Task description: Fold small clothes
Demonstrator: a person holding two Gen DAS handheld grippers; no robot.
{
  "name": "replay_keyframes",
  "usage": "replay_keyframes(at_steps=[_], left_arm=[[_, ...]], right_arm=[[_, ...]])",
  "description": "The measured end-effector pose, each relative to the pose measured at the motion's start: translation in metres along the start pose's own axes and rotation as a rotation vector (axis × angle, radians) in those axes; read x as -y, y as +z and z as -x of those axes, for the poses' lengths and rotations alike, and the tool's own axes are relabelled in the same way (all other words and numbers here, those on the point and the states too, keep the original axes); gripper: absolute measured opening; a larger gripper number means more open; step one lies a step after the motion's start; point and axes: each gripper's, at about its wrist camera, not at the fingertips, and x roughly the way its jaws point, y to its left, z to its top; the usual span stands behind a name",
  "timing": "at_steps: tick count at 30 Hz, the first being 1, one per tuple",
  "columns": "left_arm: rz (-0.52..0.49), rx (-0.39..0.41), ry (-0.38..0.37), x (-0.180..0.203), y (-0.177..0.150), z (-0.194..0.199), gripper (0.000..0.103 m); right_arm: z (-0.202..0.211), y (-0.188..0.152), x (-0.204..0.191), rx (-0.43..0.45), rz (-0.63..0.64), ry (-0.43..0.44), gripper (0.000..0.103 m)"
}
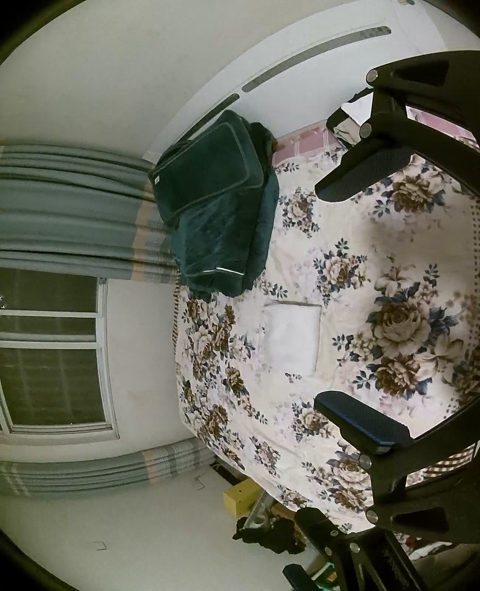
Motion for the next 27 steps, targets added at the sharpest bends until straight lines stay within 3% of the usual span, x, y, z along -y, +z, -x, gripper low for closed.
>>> replay_keyframes(at_steps=[27], left_arm=[[0.0, 0.006, 0.003, 0.001, -0.0013, 0.0078, 0.103]], right_arm=[[0.0057, 0.0011, 0.0013, 0.005, 0.001, 0.009, 0.103]])
